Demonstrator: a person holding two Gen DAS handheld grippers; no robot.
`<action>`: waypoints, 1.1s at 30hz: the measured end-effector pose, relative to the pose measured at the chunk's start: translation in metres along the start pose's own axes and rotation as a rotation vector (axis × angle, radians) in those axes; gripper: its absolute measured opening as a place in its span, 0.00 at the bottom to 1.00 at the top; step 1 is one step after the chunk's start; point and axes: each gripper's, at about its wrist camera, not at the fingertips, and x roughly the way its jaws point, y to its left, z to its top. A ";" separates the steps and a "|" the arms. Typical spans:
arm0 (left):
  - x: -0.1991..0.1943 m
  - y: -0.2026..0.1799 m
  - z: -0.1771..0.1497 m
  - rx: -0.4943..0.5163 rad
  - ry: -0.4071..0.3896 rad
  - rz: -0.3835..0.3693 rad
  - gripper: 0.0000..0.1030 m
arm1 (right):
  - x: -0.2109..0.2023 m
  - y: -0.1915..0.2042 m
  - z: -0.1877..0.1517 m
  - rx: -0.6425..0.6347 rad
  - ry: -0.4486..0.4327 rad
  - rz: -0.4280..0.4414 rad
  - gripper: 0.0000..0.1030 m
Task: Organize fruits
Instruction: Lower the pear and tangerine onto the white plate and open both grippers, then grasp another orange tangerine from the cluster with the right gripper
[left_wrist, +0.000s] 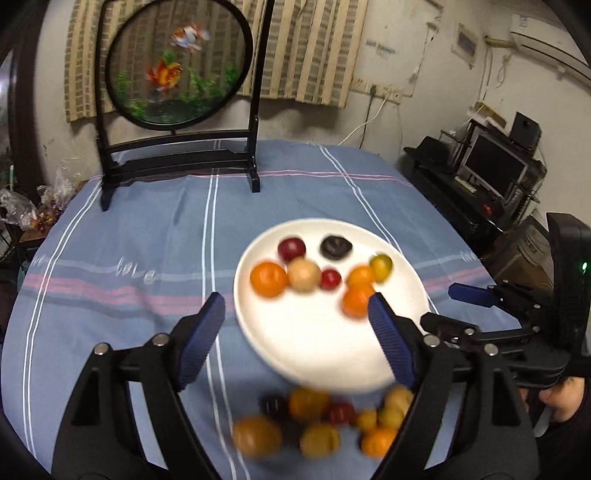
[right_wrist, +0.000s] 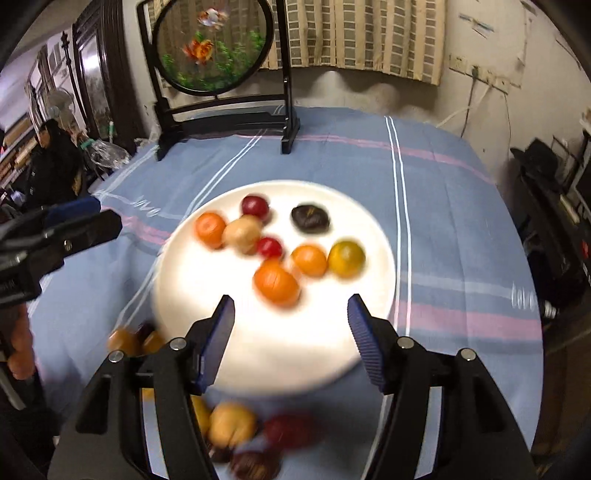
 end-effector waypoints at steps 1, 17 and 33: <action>-0.008 -0.001 -0.011 -0.002 -0.006 -0.003 0.81 | -0.009 0.005 -0.014 0.007 -0.007 0.014 0.63; -0.076 -0.004 -0.104 0.003 -0.033 0.074 0.81 | -0.063 0.061 -0.105 0.047 -0.049 0.044 0.63; -0.092 0.013 -0.122 -0.022 -0.039 0.082 0.81 | -0.021 0.092 -0.107 -0.008 0.006 0.098 0.64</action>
